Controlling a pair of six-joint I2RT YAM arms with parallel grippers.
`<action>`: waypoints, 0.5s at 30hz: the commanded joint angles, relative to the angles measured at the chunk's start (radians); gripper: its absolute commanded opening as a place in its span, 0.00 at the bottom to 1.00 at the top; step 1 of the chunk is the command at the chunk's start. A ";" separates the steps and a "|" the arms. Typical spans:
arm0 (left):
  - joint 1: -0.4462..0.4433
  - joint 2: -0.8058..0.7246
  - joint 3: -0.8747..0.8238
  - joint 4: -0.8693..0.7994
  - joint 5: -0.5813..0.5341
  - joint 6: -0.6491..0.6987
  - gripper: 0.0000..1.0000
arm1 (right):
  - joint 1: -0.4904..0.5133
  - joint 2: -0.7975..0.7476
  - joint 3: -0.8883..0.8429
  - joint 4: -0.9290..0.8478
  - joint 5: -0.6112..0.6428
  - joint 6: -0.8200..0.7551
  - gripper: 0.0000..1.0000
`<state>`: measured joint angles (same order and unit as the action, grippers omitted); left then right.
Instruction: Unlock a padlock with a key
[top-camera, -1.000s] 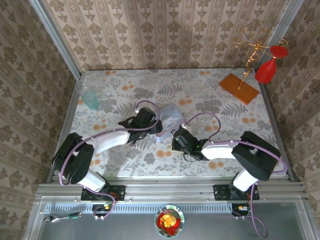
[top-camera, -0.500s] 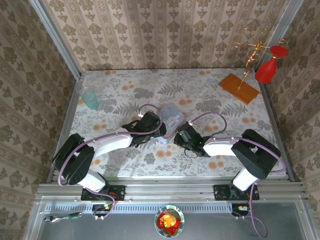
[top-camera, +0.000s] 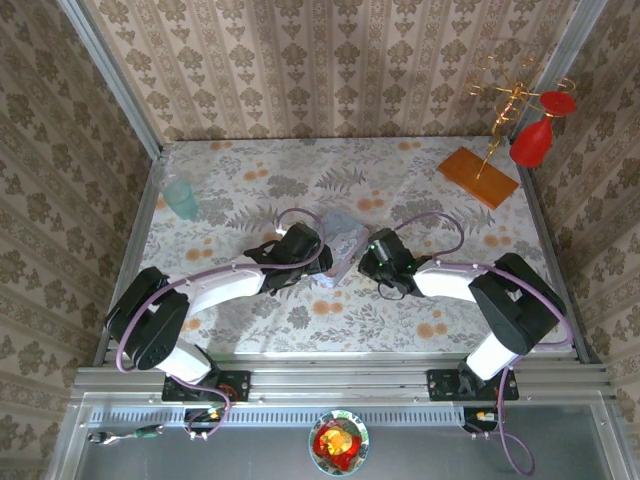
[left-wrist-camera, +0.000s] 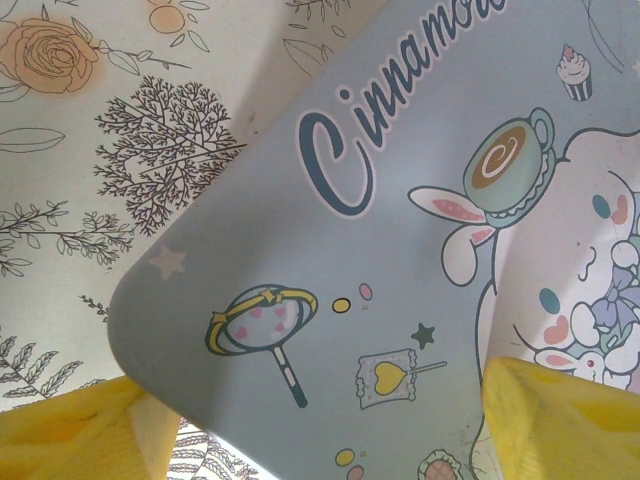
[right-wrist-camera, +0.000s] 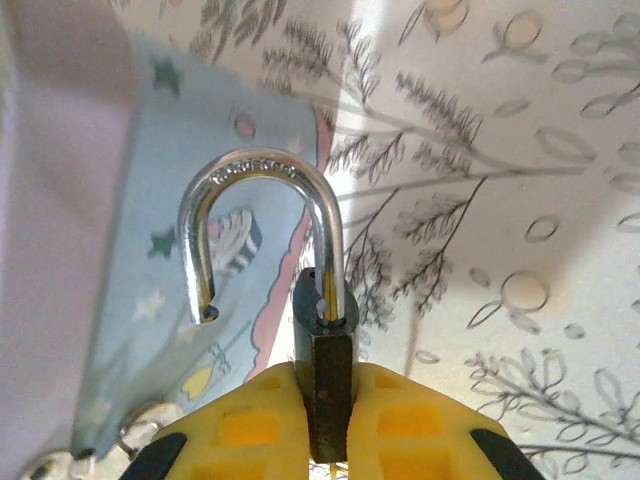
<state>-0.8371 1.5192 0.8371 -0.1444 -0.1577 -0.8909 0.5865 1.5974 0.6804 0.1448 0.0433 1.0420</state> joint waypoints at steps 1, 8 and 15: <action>-0.004 0.058 -0.045 -0.179 -0.004 0.017 0.79 | -0.006 -0.038 0.001 -0.037 -0.046 -0.051 0.00; 0.023 0.044 -0.061 -0.130 0.028 0.043 0.79 | -0.026 -0.116 -0.075 -0.029 -0.078 -0.131 0.00; 0.108 0.047 -0.056 -0.117 0.039 0.096 0.79 | -0.028 -0.288 -0.062 -0.197 -0.158 -0.351 0.00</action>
<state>-0.7757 1.5188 0.8310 -0.1219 -0.0917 -0.8585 0.5606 1.3754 0.6010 0.0338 -0.0605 0.8154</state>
